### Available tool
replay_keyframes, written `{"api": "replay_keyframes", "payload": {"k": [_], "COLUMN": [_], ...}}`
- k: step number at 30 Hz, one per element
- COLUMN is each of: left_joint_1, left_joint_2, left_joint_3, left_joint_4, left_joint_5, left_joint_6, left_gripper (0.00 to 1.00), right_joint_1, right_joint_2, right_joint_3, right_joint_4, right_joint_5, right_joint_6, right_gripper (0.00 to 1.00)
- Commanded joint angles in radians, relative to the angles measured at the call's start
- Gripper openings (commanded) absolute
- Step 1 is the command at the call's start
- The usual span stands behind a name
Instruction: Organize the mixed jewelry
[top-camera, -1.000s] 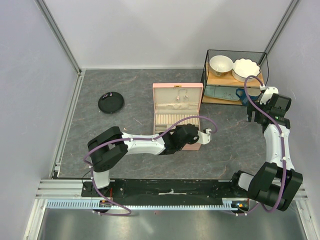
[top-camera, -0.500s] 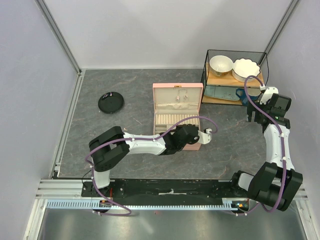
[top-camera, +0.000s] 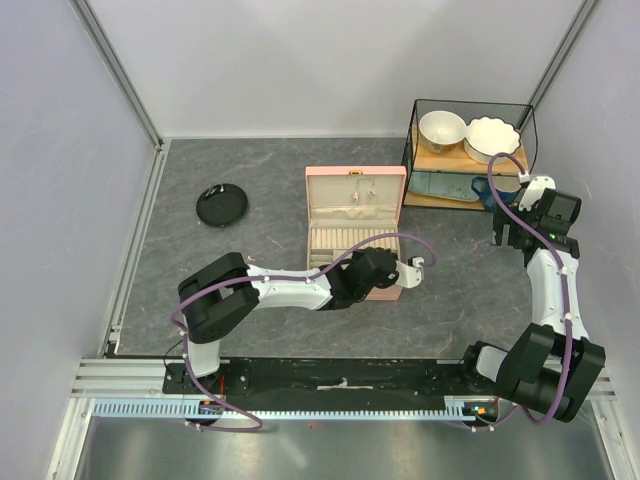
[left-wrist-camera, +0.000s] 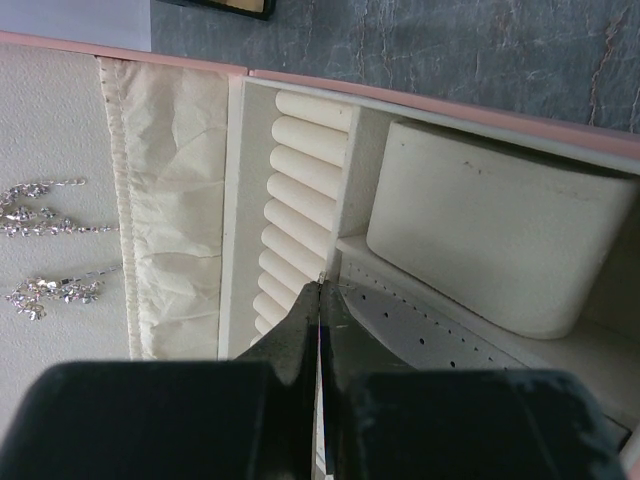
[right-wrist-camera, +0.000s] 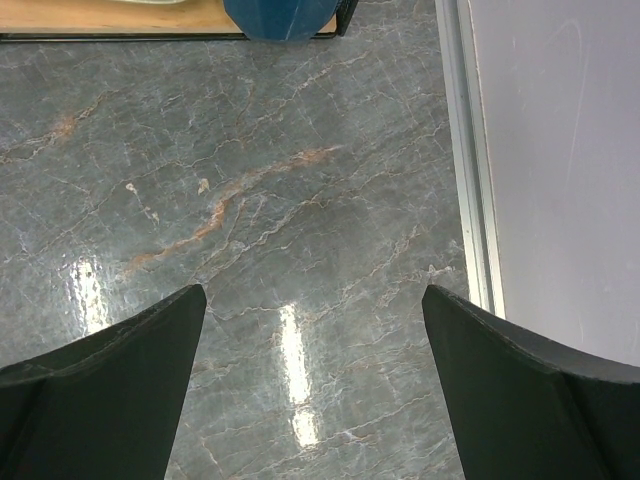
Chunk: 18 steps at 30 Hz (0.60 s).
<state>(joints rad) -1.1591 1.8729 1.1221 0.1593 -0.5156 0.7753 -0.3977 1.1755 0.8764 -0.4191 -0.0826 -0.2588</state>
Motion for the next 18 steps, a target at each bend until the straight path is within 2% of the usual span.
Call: {"api": "replay_keyframes", "payload": {"k": [1,18], "left_joint_1": [-0.002,-0.004], "left_joint_2": [-0.008,-0.018], "left_joint_3": [-0.010,-0.022], "left_joint_4": [0.043,0.016], "left_joint_5": [-0.004,0.005], "left_joint_6": [0.022,0.013], "left_gripper": [0.02,0.02], "right_joint_1": [-0.007,-0.007], "right_joint_2": [-0.008,-0.014], "right_joint_3": [0.001,-0.001], "right_joint_4": [0.032,0.031], "right_joint_5": [-0.014,-0.016], "right_joint_6": [-0.008,-0.008], "right_gripper": [0.98,0.98]}}
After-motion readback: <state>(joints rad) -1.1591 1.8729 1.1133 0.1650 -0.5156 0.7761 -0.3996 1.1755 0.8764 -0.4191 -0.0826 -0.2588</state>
